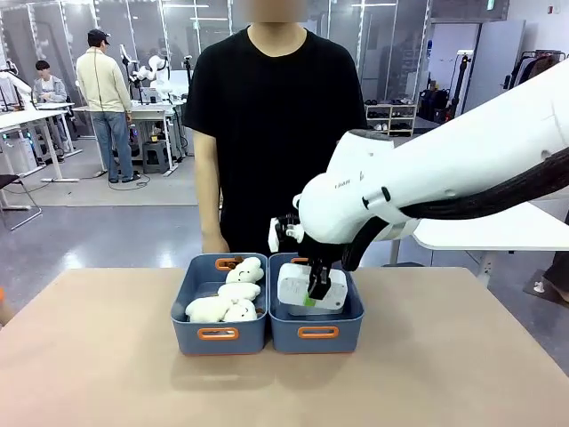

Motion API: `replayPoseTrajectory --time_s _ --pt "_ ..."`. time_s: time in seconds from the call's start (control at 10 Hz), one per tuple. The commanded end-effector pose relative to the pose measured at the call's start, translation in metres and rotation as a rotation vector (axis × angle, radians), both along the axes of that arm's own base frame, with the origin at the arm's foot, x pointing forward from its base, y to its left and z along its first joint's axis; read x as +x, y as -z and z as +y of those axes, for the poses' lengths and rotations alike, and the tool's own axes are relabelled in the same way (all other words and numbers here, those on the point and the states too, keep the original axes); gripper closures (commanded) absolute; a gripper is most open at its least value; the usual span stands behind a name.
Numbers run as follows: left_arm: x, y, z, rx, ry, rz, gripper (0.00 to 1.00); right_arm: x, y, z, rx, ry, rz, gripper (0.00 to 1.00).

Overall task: Sort the digital clocks into the basket.
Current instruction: Pick up the Digital clock from the table and place it into the empty Plastic storage basket.

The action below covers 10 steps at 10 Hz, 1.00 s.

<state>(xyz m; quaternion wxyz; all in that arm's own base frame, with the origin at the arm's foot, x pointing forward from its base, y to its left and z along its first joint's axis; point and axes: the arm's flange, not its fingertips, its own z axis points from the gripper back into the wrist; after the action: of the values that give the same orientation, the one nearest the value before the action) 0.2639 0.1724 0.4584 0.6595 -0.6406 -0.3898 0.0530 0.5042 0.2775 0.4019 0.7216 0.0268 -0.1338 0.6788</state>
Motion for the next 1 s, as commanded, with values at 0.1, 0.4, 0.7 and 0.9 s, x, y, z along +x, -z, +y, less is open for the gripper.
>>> replayPoseTrajectory --time_s 0.1,0.4,0.7,0.9 --pt "-0.001 -0.005 0.000 -0.021 0.004 -0.006 0.00 0.004 0.000 -0.001 -0.029 0.012 -0.016 0.33" --pt "-0.001 -0.005 0.000 -0.021 0.004 -0.006 0.00 0.002 0.001 -0.006 -0.035 0.010 -0.015 0.00" --pt "-0.001 -0.005 0.000 -0.021 0.004 -0.006 0.00 -0.004 -0.005 -0.015 -0.007 0.017 -0.022 0.00" --pt "-0.001 -0.005 0.000 -0.021 0.004 -0.006 0.00 0.005 0.000 -0.006 -0.018 -0.002 -0.011 0.00"
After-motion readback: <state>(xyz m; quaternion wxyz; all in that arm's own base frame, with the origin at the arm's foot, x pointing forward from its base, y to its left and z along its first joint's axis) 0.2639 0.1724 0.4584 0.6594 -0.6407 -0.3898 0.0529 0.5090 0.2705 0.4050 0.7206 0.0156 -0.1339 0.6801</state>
